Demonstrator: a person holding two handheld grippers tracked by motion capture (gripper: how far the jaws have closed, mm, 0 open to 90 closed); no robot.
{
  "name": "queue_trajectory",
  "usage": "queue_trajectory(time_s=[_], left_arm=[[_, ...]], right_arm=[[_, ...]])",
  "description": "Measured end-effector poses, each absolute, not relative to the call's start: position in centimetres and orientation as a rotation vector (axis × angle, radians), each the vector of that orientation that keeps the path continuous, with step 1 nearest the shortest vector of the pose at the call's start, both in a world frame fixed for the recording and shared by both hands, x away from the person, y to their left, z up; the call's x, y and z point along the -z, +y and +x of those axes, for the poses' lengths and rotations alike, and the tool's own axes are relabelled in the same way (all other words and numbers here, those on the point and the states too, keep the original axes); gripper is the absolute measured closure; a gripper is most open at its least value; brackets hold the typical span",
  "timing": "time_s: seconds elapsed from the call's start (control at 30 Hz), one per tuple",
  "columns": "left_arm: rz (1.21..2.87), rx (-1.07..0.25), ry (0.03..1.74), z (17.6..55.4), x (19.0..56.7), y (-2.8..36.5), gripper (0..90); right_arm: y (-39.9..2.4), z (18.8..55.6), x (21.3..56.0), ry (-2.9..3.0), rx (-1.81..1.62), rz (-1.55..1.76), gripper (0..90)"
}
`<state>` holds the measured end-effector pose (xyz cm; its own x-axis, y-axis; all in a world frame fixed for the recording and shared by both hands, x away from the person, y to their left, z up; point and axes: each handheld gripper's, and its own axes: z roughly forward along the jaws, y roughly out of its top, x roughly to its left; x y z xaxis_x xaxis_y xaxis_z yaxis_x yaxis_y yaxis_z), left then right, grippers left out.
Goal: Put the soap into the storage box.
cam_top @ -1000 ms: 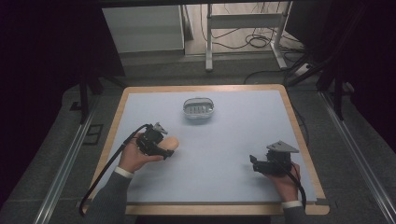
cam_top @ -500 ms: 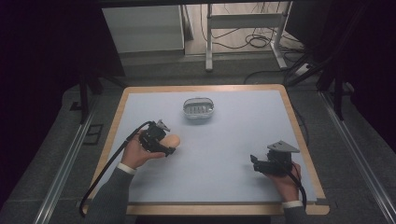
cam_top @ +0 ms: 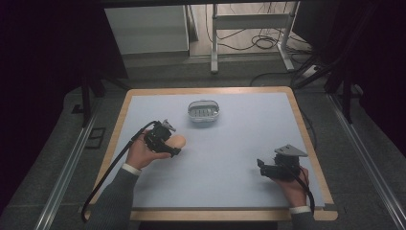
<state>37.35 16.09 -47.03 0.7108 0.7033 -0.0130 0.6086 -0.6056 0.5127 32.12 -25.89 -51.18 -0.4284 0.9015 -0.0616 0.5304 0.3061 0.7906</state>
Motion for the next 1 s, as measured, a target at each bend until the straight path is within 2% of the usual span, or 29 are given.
queue_trajectory(time_s=[1.0], left_arm=[[2.415, -0.261, 1.018, 39.7, 46.4, 15.9, 32.8]], right_arm=[[-25.9, 32.1, 51.3, 2.075, -0.965, 1.270, 10.2]])
